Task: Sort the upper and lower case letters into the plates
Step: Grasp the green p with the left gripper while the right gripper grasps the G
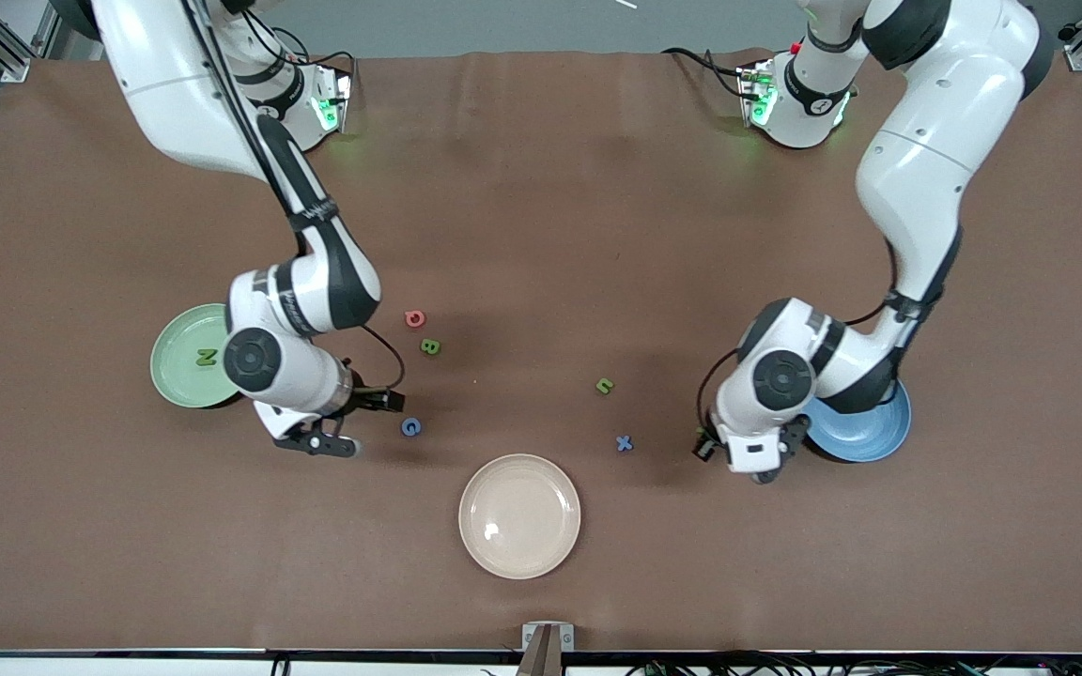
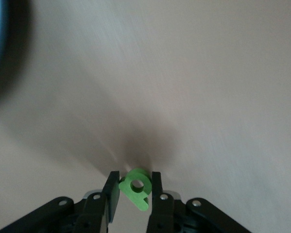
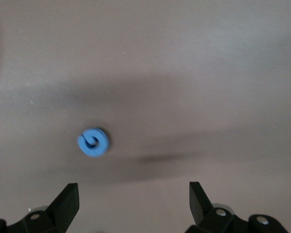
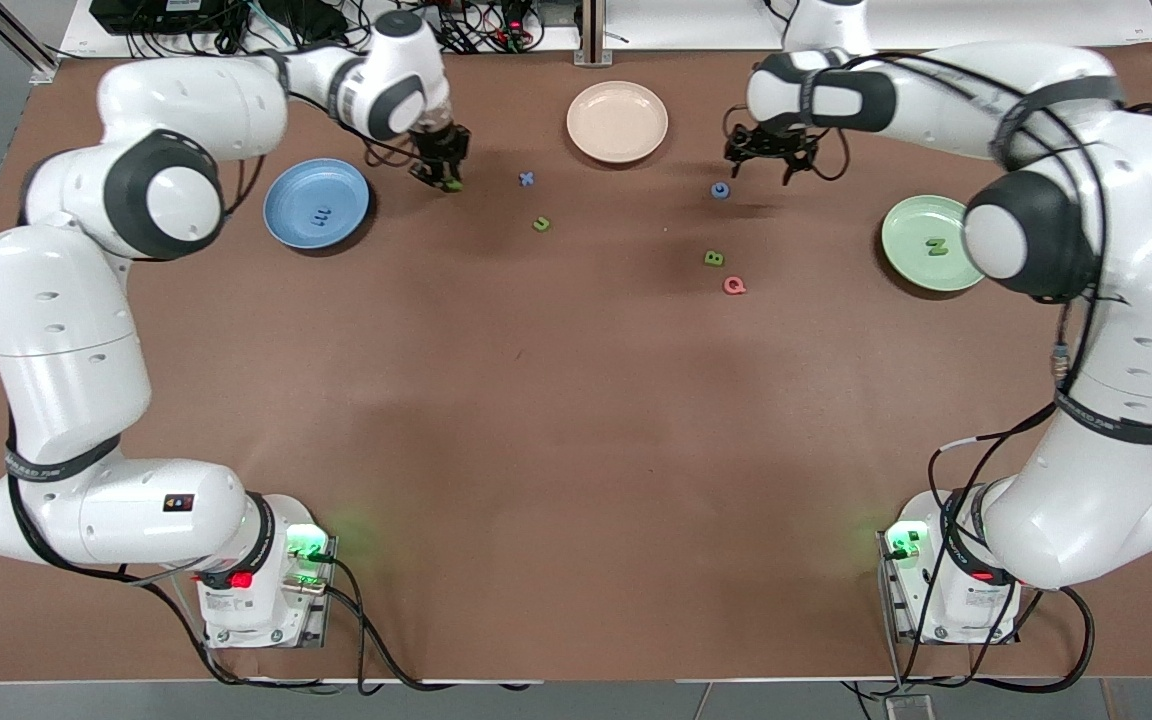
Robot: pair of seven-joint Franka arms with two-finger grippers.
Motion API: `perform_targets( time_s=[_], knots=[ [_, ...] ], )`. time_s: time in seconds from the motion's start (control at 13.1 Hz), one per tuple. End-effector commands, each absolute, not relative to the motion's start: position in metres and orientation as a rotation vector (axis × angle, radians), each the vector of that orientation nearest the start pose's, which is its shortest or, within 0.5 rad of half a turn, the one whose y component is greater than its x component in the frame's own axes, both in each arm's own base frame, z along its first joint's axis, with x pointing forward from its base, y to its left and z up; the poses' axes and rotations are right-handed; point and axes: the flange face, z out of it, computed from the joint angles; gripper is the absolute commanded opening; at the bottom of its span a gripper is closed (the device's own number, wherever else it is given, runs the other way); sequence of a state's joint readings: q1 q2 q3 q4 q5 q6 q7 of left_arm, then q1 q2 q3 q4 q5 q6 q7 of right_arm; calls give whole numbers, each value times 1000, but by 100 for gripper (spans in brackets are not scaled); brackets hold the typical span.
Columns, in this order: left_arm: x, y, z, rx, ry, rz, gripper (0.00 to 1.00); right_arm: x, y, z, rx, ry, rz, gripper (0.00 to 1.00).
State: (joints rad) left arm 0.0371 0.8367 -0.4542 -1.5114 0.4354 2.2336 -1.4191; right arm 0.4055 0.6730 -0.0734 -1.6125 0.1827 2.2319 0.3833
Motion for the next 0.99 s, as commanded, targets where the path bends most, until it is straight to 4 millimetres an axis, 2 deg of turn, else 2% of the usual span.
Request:
perform_targets(
  time_s=[0.0, 0.15, 0.38, 0.46, 0.54, 0.69, 0.76, 0.92],
  knots=[
    [661, -156, 234, -2847, -1120, 8, 0, 664, 251, 211, -3045, 301, 74, 100],
    [652, -102, 242, -2858, -1002, 29, 1, 663, 268, 201, -3051, 296, 74, 99],
    [635, -46, 232, -2859, -919, 95, 5, 665, 280, 188, -3056, 280, 73, 97],
    [633, -39, 228, -2859, -911, 106, 15, 664, 281, 183, -3059, 278, 81, 94],
    [633, -32, 225, -2859, -915, 113, 35, 662, 285, 181, -3062, 269, 87, 88],
    [636, -31, 230, -2860, -924, 100, 89, 658, 290, 175, -3071, 254, 96, 80],
    [635, -36, 233, -2855, -933, 97, 99, 659, 289, 175, -3073, 251, 92, 76],
    [635, -83, 251, -2891, -963, 78, 99, 659, 290, 174, -3074, 248, 89, 69]
  ],
)
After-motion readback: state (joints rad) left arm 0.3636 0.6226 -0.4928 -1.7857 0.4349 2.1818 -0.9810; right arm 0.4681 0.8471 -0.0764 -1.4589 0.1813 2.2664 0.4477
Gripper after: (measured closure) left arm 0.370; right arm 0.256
